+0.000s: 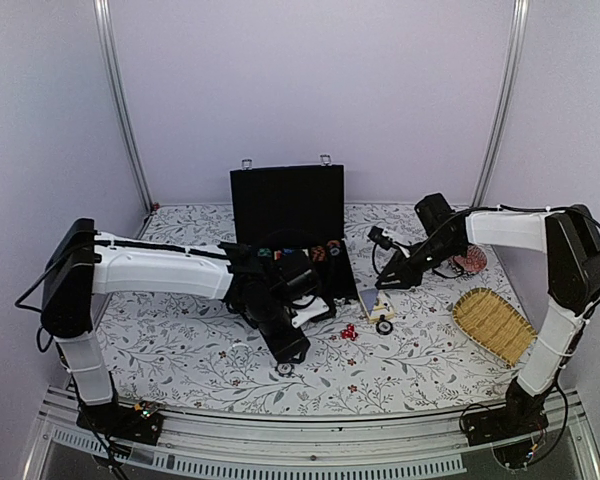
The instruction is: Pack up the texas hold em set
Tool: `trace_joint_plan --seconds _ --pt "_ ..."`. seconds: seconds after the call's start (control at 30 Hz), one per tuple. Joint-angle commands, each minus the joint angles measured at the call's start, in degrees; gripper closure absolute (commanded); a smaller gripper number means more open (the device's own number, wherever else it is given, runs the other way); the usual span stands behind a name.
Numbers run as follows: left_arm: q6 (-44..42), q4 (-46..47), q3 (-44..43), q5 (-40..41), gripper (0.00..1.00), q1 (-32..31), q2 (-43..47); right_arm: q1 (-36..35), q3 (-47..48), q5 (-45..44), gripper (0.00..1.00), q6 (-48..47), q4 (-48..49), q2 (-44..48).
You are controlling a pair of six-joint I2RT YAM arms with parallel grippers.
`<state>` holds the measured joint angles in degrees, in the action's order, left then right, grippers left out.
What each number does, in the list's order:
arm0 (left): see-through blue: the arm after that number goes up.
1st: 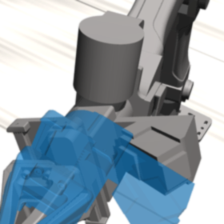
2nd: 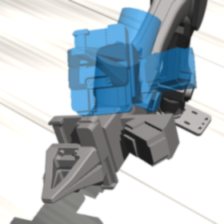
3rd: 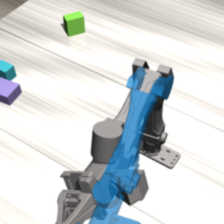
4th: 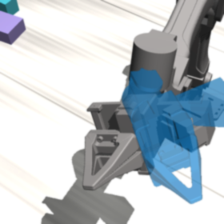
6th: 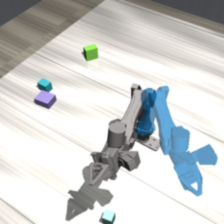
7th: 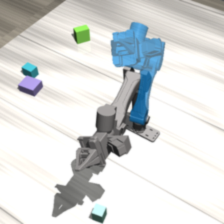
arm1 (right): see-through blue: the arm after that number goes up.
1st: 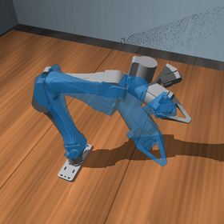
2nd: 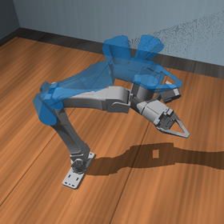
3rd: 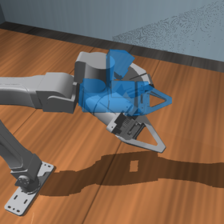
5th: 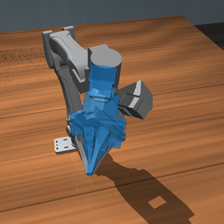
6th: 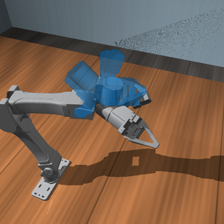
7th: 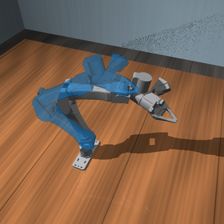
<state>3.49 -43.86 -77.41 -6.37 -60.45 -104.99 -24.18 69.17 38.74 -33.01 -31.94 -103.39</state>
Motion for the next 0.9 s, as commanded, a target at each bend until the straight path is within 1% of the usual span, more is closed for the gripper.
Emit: trace_joint_plan --seconds 0.0,0.17,0.47,0.73,0.77,0.87 --pt "-2.4 -3.3 -0.2 3.3 0.42 -5.1 -4.4 2.7 0.5 2.0 0.68 0.7 1.1 3.3" --pt "-2.3 -3.5 -0.2 5.2 0.40 -6.4 -6.9 2.7 0.5 2.3 0.68 0.7 1.4 3.6" --pt "-1.5 -3.2 0.7 11.5 0.40 -5.8 -7.1 2.7 0.5 2.7 0.68 0.5 1.3 3.3" --pt "-1.6 -1.4 3.6 8.6 0.41 -3.7 -7.1 2.7 0.5 2.6 0.68 0.4 1.1 3.0" --pt "-1.5 -1.1 3.7 8.3 0.41 -3.4 -8.6 2.7 0.5 2.6 0.68 0.4 1.1 2.9" --pt "-1.3 -0.5 4.3 7.5 0.43 -2.6 -9.2 2.7 0.5 2.6 0.68 0.3 1.1 2.7"
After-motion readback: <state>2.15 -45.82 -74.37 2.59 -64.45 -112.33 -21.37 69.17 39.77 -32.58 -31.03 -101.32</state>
